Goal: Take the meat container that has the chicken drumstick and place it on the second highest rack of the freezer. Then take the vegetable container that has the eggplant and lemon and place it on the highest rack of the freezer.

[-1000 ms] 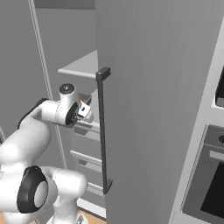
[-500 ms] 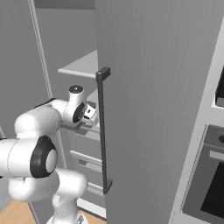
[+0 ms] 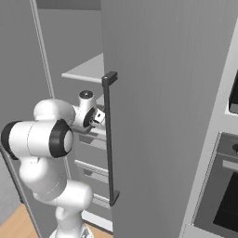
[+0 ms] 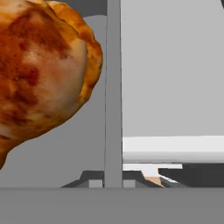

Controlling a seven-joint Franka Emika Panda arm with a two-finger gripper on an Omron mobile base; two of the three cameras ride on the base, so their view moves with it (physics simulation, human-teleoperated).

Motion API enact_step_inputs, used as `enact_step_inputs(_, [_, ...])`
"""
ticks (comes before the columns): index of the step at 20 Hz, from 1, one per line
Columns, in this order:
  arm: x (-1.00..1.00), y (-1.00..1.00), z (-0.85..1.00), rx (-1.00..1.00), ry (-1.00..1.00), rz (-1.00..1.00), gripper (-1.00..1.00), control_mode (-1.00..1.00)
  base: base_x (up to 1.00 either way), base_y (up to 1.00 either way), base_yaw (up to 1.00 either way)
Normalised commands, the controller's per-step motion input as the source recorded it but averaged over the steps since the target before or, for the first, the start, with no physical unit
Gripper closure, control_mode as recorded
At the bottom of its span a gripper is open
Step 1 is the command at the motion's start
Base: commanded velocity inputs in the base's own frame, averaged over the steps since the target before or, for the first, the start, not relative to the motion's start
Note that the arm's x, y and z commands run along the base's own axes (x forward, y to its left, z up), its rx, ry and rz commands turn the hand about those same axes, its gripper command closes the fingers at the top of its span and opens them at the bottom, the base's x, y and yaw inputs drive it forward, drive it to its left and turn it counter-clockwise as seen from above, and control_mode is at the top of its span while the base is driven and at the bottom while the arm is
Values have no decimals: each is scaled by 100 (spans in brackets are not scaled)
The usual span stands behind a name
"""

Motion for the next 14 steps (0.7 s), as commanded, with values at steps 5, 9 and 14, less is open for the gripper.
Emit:
enact_step_inputs(5, [80, 0, -4, 0, 5, 0, 100, -100, 0, 0, 0])
enact_step_inputs(9, [60, -6, -20, 0, 2, 0, 100, -100, 0, 0, 0])
enact_step_inputs(14, [0, -3, -51, -3, -1, 0, 100, -100, 0, 0, 0])
